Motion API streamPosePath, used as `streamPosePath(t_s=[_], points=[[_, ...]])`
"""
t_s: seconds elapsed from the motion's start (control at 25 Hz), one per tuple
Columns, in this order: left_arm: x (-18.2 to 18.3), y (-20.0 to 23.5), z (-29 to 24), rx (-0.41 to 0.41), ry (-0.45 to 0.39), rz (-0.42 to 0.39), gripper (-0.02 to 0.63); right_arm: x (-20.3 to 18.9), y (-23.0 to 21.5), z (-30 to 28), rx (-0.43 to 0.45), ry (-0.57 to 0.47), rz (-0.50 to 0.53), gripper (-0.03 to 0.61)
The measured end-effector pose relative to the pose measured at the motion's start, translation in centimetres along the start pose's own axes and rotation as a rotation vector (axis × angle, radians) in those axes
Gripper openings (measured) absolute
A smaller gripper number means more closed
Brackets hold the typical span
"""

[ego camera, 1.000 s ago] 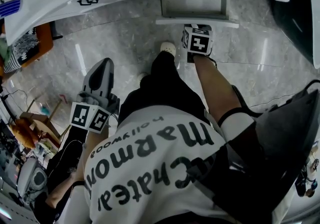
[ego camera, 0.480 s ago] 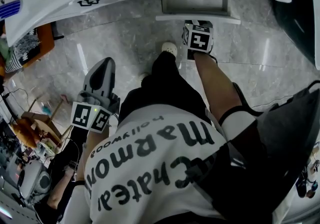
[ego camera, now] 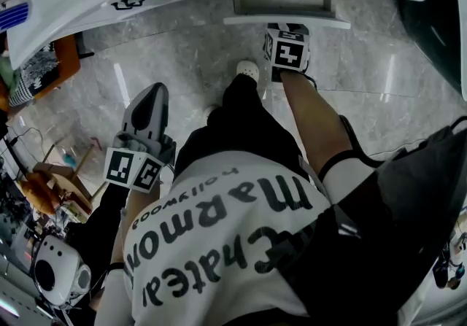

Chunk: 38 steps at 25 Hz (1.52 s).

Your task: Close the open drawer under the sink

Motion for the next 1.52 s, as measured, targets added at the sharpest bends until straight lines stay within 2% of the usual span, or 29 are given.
streamPosePath(t_s=[1.52], points=[[-0.2, 0.6, 1.4, 0.034, -0.051, 0.004, 0.008, 2.1, -0.5, -1.0, -0.041, -0.047, 0.002, 0.167]])
Point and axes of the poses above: the fingertips, and each gripper's own axes: z backward along the fingers, y to its left, x out of its top, the point moved 8 cm from there along z, backward along the fingers, and after that the axes turned 9 degrees about -y, right-handed, at the moved point
